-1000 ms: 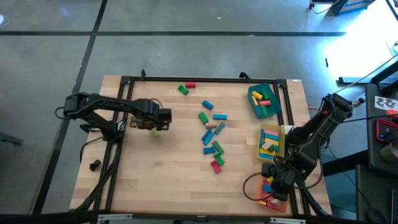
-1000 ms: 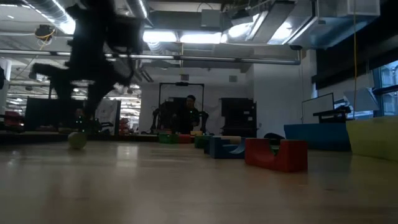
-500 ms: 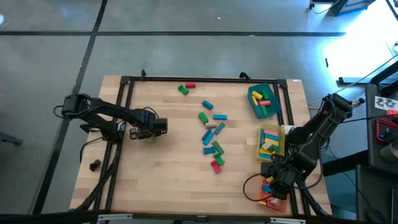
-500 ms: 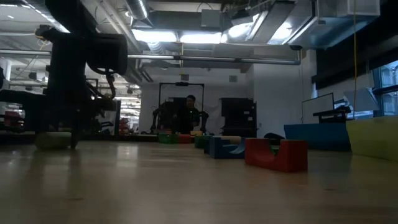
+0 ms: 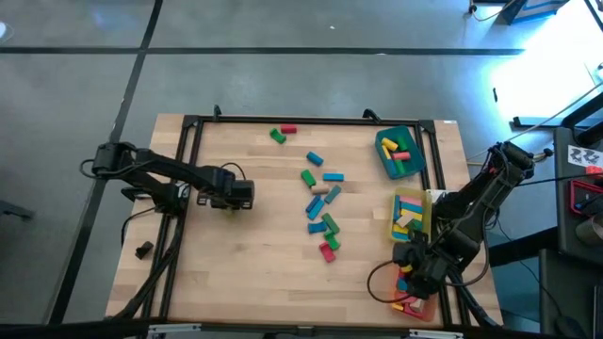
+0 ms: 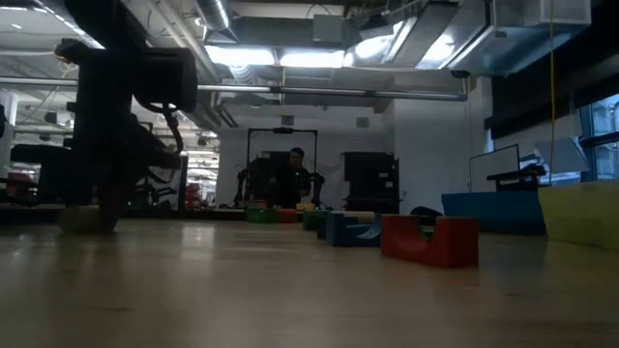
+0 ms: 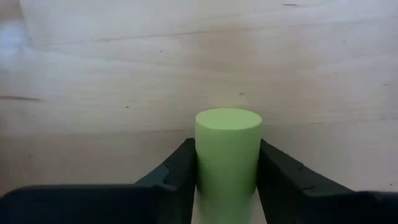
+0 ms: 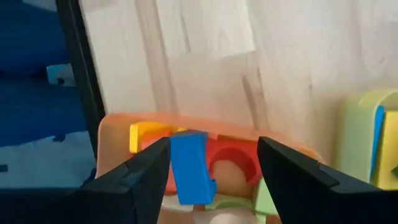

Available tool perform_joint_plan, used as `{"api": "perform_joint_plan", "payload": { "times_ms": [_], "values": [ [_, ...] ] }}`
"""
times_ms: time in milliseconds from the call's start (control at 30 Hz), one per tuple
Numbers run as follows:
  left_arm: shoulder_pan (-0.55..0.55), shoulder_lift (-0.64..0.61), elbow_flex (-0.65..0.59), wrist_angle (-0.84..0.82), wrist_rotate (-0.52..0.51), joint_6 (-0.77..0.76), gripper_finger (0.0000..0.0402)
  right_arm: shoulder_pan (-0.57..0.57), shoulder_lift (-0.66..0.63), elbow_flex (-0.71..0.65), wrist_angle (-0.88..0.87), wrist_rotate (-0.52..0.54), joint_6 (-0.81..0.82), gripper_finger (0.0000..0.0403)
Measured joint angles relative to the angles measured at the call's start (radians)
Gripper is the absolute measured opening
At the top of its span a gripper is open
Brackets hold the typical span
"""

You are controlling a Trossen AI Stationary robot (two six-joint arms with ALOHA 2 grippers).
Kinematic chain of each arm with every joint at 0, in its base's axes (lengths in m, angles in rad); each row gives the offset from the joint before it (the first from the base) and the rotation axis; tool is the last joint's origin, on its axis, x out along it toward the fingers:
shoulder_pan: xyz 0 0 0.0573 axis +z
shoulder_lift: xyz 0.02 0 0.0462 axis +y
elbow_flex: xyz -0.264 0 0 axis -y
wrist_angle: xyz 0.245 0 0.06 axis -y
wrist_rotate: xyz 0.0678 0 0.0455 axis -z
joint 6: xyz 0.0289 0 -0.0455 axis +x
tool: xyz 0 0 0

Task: Sort blocks by size
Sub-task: Put the light green cylindrical block into the blue bin

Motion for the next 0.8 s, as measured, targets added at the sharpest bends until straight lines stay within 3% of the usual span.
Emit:
{"api": "perform_joint_plan", "payload": {
  "times_ms": [233,367,667,800],
  "values": [
    [-0.002,-0.037,0.003,0.044,-0.029,0.014,0.0115,0.000,0.000,0.000,0.002,0.181,0.001,0.0241],
    [-0.002,-0.081,0.022,0.201,-0.027,0.084,0.0115,0.000,0.000,0.000,0.003,0.267,0.002,0.0241],
    [-0.008,-0.073,0.023,0.934,-0.001,0.404,0.0116,0.000,0.000,0.000,0.006,0.373,0.003,0.0241],
    [-0.026,-0.034,0.023,1.161,-0.003,0.565,0.0122,0.000,0.000,-0.001,0.011,0.590,0.005,0.0241]
  ]
}}
